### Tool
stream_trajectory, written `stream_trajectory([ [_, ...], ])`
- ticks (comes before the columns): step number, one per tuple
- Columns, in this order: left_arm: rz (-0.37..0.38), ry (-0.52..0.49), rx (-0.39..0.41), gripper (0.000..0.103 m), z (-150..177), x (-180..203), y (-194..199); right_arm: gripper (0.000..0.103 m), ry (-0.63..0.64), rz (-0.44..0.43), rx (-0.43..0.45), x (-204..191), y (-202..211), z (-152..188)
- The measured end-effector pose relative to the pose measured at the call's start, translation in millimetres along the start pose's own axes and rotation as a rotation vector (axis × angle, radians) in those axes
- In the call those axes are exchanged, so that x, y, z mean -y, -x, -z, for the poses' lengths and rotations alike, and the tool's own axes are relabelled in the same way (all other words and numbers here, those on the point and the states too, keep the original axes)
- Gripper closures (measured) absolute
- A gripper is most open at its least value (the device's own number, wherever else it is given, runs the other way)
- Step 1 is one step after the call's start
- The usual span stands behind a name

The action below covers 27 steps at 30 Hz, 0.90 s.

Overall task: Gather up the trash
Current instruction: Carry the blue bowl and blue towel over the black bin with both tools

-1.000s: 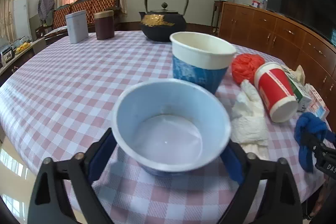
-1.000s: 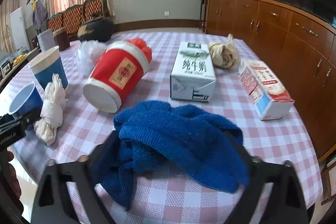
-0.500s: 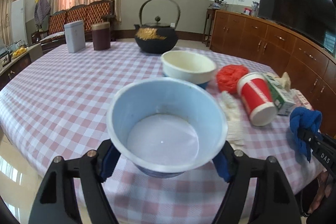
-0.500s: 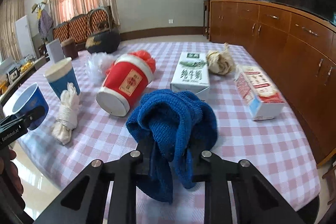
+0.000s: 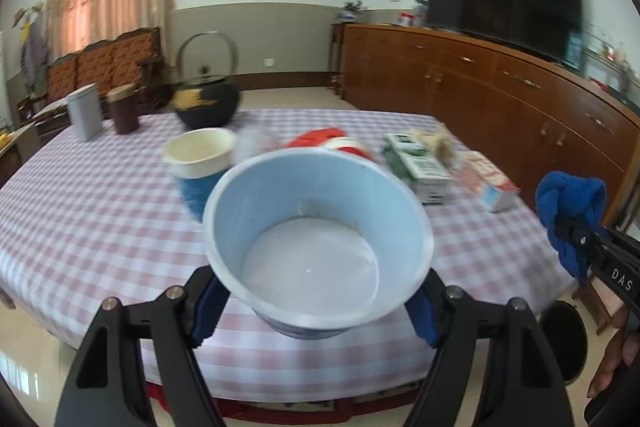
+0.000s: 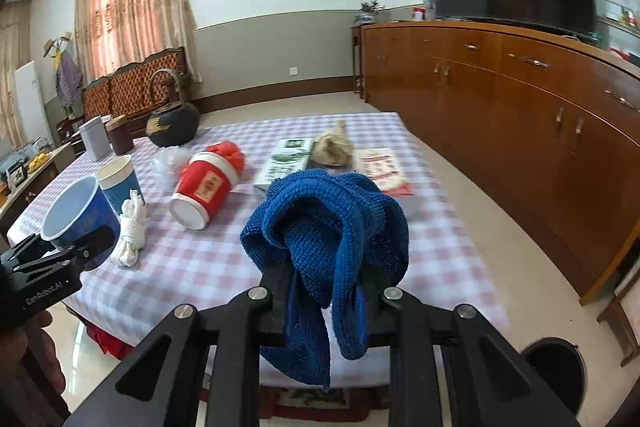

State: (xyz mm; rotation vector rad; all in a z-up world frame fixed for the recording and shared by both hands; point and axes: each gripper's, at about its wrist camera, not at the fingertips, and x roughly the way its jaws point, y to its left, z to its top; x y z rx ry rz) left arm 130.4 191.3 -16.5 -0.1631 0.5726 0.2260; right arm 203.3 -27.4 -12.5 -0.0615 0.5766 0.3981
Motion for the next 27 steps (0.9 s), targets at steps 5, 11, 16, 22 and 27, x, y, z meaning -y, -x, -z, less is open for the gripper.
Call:
stream_trajectory([
  [5, 0.071, -0.054, 0.001, 0.026, 1, 41, 4, 0.079, -0.037, 0.045, 0.017, 31, 25, 10],
  [11, 0.156, -0.114, 0.007, 0.026, 3, 92, 9, 0.079, -0.084, 0.115, 0.029, 74, 52, 20],
  [16, 0.217, -0.157, 0.007, 0.027, 3, 130, 10, 0.079, -0.116, 0.176, 0.041, 110, 71, 26],
  [22, 0.295, -0.215, -0.002, 0.027, 10, 173, 9, 0.079, -0.149, 0.24, 0.043, 146, 91, 40],
  [27, 0.358, -0.258, -0.016, 0.027, 16, 209, 9, 0.079, -0.176, 0.288, 0.038, 176, 107, 55],
])
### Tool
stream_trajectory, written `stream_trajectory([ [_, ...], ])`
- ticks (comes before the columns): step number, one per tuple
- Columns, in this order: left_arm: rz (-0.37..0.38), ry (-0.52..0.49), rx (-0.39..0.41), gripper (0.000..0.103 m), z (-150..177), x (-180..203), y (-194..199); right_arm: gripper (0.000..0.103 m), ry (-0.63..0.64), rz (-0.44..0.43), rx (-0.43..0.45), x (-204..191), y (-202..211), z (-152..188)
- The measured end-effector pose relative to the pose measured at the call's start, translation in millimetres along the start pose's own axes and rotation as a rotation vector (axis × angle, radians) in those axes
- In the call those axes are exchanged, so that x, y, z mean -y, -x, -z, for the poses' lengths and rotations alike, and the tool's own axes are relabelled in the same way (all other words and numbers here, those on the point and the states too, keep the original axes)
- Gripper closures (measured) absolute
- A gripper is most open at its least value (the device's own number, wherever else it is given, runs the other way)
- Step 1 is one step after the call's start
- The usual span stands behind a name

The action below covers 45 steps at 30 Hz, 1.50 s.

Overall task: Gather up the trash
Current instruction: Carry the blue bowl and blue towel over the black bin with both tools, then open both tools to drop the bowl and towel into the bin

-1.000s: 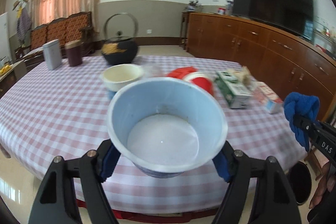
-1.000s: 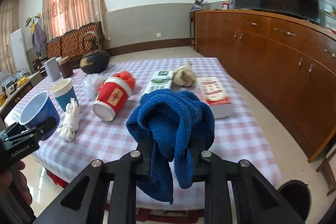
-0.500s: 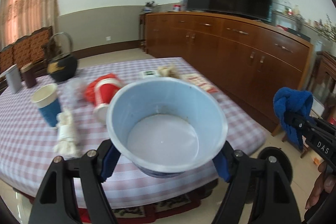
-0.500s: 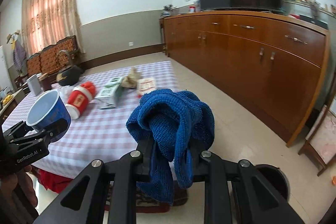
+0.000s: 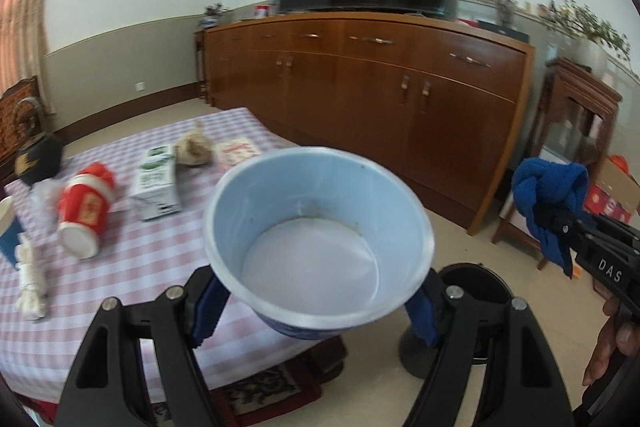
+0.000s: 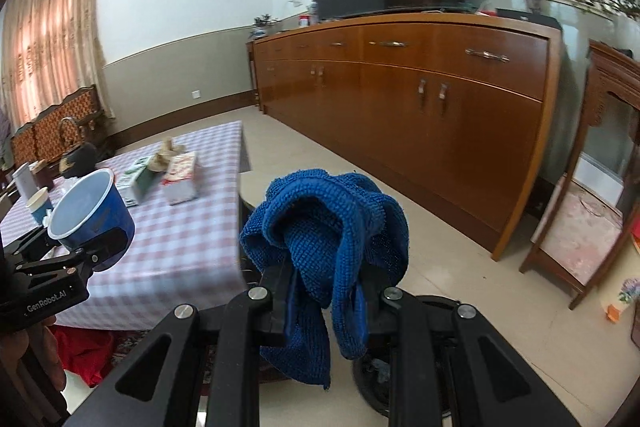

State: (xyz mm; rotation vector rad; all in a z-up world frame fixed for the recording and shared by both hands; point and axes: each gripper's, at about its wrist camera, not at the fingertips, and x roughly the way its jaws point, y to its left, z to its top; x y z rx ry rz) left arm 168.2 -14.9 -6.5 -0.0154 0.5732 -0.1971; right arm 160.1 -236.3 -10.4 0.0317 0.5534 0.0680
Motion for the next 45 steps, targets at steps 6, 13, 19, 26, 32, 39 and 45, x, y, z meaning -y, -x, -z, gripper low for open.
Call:
stream_trajectory([
  [6, 0.082, -0.055, -0.018, 0.027, 0, 44, -17, 0.079, -0.02, 0.05, -0.017, 40, 6, 13],
  [13, 0.164, -0.112, -0.054, 0.027, 7, 87, -38, 0.079, -0.032, 0.11, -0.052, 81, 8, 31],
  [19, 0.23, -0.163, -0.106, 0.027, 18, 121, -59, 0.079, -0.045, 0.13, -0.101, 111, 0, 50],
  [26, 0.31, -0.223, -0.219, 0.026, 41, 161, -100, 0.079, -0.028, 0.13, -0.2, 147, -29, 84],
  [32, 0.352, -0.255, -0.311, 0.026, 64, 183, -136, 0.079, 0.015, 0.079, -0.297, 167, -64, 113],
  [39, 0.438, -0.27, -0.48, 0.018, 90, 206, -187, 0.058, 0.101, -0.034, -0.42, 182, -116, 150],
  [45, 0.331, -0.234, -0.462, 0.007, 94, 178, -182, 0.0, 0.133, 0.042, -0.447, 194, -116, 169],
])
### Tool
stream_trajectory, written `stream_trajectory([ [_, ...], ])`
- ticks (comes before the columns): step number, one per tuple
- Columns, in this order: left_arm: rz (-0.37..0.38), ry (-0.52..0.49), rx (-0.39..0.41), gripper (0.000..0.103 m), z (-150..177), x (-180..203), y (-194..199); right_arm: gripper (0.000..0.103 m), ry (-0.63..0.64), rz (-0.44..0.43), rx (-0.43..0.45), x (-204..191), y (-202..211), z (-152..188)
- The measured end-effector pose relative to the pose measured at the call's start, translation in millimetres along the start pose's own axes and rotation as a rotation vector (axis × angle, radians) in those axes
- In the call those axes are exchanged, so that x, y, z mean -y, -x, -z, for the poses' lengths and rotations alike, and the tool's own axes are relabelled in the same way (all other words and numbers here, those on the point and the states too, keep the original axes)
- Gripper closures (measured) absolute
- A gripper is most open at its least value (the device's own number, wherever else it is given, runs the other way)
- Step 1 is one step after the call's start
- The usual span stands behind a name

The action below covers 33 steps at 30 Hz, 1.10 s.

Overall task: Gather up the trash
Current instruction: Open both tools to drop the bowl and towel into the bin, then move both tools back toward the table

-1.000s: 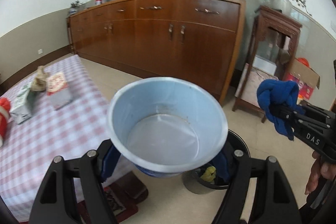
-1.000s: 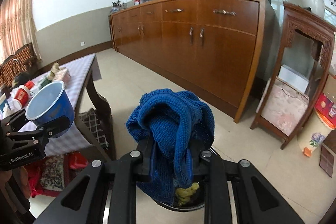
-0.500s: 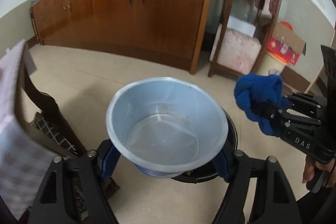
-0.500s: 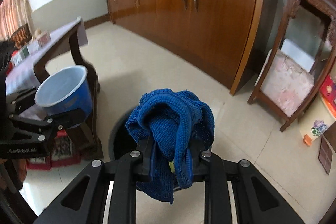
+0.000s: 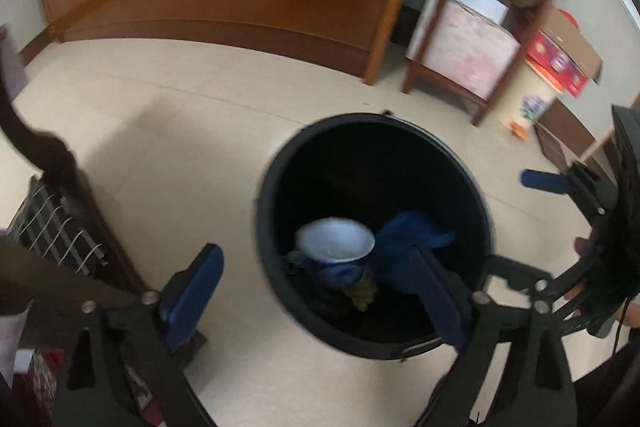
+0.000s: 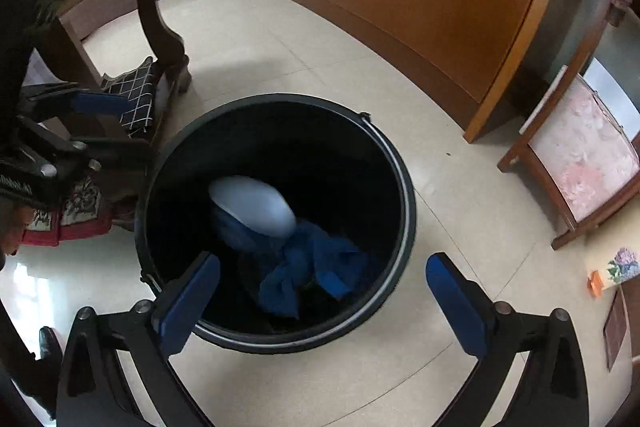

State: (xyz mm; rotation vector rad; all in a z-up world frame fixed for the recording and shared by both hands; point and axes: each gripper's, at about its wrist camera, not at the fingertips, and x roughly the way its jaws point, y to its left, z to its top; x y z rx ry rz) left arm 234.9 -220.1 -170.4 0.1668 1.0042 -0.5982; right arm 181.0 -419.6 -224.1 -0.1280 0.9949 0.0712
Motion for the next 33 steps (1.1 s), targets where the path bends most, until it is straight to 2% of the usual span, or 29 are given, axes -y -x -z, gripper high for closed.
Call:
stream_trajectory([
  [7, -0.108, 0.028, 0.073, 0.002, 14, -3, 34, 0.0, -0.054, 0.036, 0.035, -6, 21, -2],
  [25, -0.215, 0.11, 0.201, 0.001, 49, -23, 132, 0.0, -0.088, 0.008, 0.19, -87, 115, -22],
  [28, -0.256, 0.122, 0.202, 0.001, 54, -24, 145, 0.0, -0.095, 0.006, 0.22, -99, 129, -22],
  [33, -0.271, 0.166, 0.246, 0.001, 64, -31, 170, 0.0, -0.117, -0.015, 0.263, -113, 151, -27],
])
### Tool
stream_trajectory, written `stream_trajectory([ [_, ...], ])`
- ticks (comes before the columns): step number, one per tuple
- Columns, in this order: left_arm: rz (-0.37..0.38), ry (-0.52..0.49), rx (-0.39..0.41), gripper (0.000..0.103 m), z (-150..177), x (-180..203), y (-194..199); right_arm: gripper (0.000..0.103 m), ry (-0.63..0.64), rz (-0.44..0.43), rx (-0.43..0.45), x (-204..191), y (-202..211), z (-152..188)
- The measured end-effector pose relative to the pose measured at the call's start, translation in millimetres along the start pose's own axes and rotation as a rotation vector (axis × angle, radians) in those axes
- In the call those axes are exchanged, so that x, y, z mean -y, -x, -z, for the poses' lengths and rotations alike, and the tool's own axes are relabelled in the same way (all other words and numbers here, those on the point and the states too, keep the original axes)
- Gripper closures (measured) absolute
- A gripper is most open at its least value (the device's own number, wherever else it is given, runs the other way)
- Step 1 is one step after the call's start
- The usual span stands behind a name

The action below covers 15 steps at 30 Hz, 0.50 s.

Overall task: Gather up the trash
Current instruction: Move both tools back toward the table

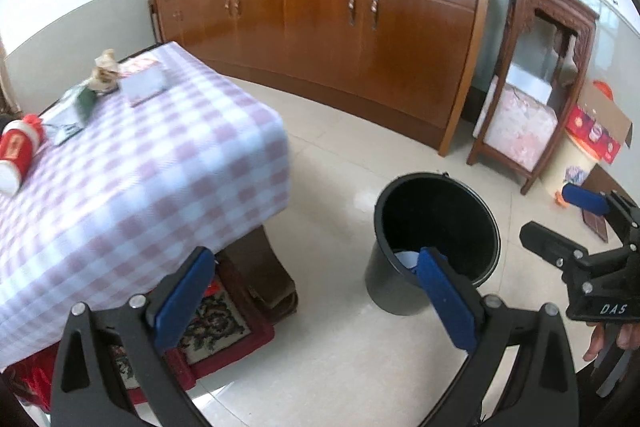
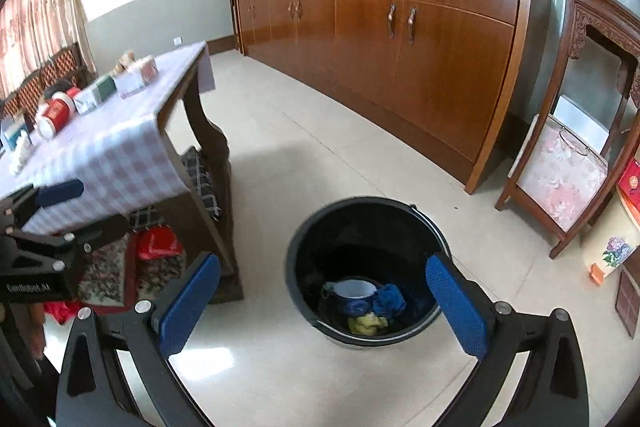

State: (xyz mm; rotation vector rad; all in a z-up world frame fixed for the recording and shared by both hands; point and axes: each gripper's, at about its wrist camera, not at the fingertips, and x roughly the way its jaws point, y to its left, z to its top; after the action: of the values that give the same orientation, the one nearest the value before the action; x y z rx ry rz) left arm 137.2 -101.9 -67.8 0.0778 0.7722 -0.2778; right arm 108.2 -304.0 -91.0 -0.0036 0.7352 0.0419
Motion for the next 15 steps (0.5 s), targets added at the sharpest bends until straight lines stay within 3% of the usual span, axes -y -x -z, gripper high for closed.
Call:
stream_trajectory([
  [15, -0.13, 0.145, 0.128, 0.001, 0, -81, 69, 0.0, 0.086, -0.103, 0.141, -84, 32, -47],
])
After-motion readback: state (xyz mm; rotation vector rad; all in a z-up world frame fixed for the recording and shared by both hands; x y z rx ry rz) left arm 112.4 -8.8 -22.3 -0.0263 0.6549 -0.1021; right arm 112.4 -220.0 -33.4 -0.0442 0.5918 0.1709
